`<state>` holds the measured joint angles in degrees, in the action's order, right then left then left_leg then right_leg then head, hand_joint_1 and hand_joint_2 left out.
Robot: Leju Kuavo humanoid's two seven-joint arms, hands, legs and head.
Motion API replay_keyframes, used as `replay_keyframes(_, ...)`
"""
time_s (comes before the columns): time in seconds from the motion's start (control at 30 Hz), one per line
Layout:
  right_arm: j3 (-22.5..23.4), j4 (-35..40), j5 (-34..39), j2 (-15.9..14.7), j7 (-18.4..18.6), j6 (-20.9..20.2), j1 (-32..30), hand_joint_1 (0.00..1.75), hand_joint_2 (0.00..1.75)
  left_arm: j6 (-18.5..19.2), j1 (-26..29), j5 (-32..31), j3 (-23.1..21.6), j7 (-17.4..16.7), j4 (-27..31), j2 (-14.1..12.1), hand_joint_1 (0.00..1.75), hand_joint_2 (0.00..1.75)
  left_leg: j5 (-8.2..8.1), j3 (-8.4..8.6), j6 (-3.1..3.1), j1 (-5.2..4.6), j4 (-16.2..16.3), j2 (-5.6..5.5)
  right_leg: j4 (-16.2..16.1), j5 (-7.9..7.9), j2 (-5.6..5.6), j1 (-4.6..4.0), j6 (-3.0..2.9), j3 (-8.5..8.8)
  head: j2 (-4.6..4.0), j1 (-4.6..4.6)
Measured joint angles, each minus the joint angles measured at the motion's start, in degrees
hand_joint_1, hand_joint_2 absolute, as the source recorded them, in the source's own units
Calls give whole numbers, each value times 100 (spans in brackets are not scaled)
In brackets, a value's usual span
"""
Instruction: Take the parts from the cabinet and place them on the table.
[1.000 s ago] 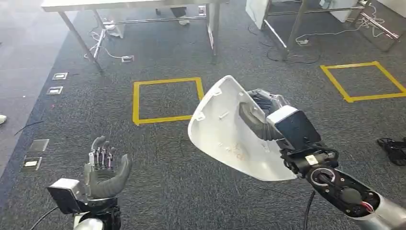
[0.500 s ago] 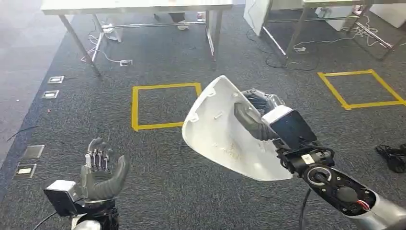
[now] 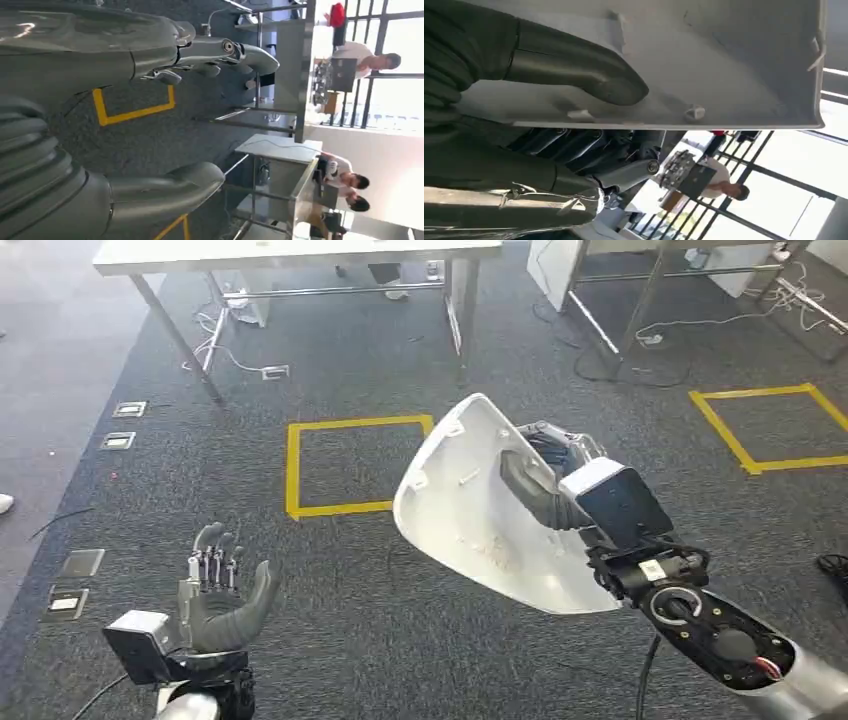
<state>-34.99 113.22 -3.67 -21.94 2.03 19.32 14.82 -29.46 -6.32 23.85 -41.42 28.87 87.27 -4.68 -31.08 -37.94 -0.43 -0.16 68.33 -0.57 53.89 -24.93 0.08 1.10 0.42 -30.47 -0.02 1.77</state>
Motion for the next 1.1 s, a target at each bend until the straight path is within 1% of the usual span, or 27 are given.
replay_keyframes(0.03,-4,-2,0,4,0,-7,-2,175,175,0,16,0,0,-2,-2,-2,0,175,-91,-250,-38,20,325,6,0,-38,2,1,5,30,0,-18)
replay_keyframes(0.07,-7,-4,0,4,2,-4,-6,175,175,0,26,0,0,-2,-2,-2,0,175,-52,-407,-52,37,433,10,1,-79,5,5,12,77,0,-39)
replay_keyframes(0.1,-7,-11,0,4,2,-4,-10,175,175,0,28,2,0,-2,-2,-4,0,175,174,-410,-47,53,239,13,1,-129,9,9,24,140,0,-61)
replay_keyframes(0.13,-7,-13,0,7,2,-4,-10,175,175,0,27,2,0,-2,-2,-4,0,175,481,-294,-42,58,-162,16,1,-180,14,16,35,210,0,-77)
replay_keyframes(0.2,-7,-13,0,11,0,-4,-9,175,175,2,27,0,0,-2,-2,-4,0,175,1194,67,9,58,-1204,25,-4,-292,14,21,78,340,0,-113)
replay_keyframes(0.27,-7,-20,7,15,0,-4,-8,175,175,9,18,2,0,-11,-2,-4,0,175,896,134,58,13,-1375,27,-1,-354,32,-2,155,332,0,-168)
replay_keyframes(0.3,-7,-20,9,15,4,-7,-9,175,175,11,30,2,0,-15,-2,-4,0,175,1012,127,93,11,-1355,18,-16,-388,27,-5,198,333,0,-127)
replay_keyframes(0.37,2,-17,7,15,2,-4,-6,175,175,11,22,0,0,-13,2,0,0,175,941,205,175,8,-1371,8,-16,-403,24,5,261,447,0,-114)
replay_keyframes(0.4,7,-17,9,17,0,-4,-10,175,175,13,23,0,0,-11,2,2,0,175,933,286,193,34,-1416,9,73,-468,11,18,272,419,0,-92)
replay_keyframes(0.43,7,-17,7,17,-2,-4,-2,175,175,13,16,0,0,-11,2,2,0,175,900,344,227,33,-1431,5,383,-556,10,16,271,264,0,-57)
replay_keyframes(0.47,11,-20,9,17,-2,-4,1,175,175,15,11,2,0,-13,0,2,0,175,871,381,260,32,-1431,4,864,-711,11,9,273,1,0,-11)
replay_keyframes(0.53,9,-24,9,17,0,-7,-24,175,175,18,16,7,0,-13,0,2,0,175,797,442,272,11,-1428,3,1796,-1053,11,-3,295,-605,0,55)
replay_keyframes(0.57,7,-28,9,17,0,-15,-28,175,175,18,23,9,0,-15,0,2,0,175,759,486,277,-3,-1426,-1,1977,-1089,11,-3,289,-785,0,92)
replay_keyframes(0.6,7,-31,9,17,0,-26,-29,175,175,18,26,11,0,-17,-2,2,0,175,716,549,280,-14,-1426,-8,1899,-967,11,-4,279,-834,0,116)
replay_keyframes(0.63,7,-31,9,17,0,-31,-28,175,175,18,27,13,0,-17,-2,2,0,175,667,626,279,-24,-1427,-15,1598,-709,10,-8,255,-776,0,138)
replay_keyframes(0.7,9,-31,9,17,0,-42,-27,175,175,18,26,15,0,-17,-2,2,0,175,546,801,266,-41,-1429,-16,517,126,9,-42,177,-443,0,186)
replay_keyframes(0.73,9,-35,9,17,-4,-42,-27,175,175,18,25,15,0,-17,-4,2,0,175,503,859,247,-46,-1424,-19,269,227,8,-73,130,-384,0,186)
replay_keyframes(0.77,4,-39,24,20,-4,-46,-14,175,175,17,22,20,0,-20,-2,2,0,175,489,824,220,-59,-1417,-33,138,-2,-11,-98,122,-377,0,146)
replay_keyframes(0.8,9,-37,35,17,-13,-59,-13,175,175,15,20,22,0,-22,-2,2,0,175,457,800,176,-59,-1426,-26,128,92,-13,-106,85,-282,0,173)
replay_keyframes(0.83,15,-35,61,20,-13,-57,-28,175,175,18,31,17,0,-17,-2,2,0,175,464,851,153,-67,-1418,-15,83,102,-9,-109,54,-308,0,170)
replay_keyframes(0.87,11,-37,70,20,-17,-61,-21,175,175,17,25,17,0,-17,0,2,0,175,474,864,130,-82,-1414,-13,65,118,-6,-76,25,-241,0,164)
replay_keyframes(0.9,11,-33,77,22,-24,-63,-19,175,175,15,16,20,0,-17,-2,2,0,175,407,862,90,-64,-1364,-6,32,115,-2,-39,20,-155,0,162)
replay_keyframes(0.93,13,-35,83,22,-26,-63,-14,175,175,15,7,15,0,-9,0,0,0,175,344,770,28,-57,-1134,5,26,90,1,-34,0,-105,0,130)
replay_keyframes(0.97,13,-33,83,22,-28,-63,-10,175,175,17,-1,17,0,-9,0,0,0,175,216,534,-16,-39,-744,8,27,62,-1,-33,-32,-82,0,59)
replay_keyframes(1.03,7,-35,85,26,-31,-66,-16,175,175,18,10,20,0,-9,-2,-2,0,175,-120,-106,-78,-1,200,9,28,-10,0,-33,-37,-36,0,4)
replay_keyframes(1.07,7,-37,85,26,-31,-66,-21,175,175,20,20,20,0,-11,-4,-2,0,175,-175,-359,-88,9,474,12,28,-56,2,-32,-34,11,0,-20)
replay_keyframes(1.1,7,-39,85,26,-31,-66,-23,175,175,22,22,20,0,-11,-7,-4,0,175,-69,-439,-83,18,434,13,28,-105,6,-28,-27,75,0,-44)
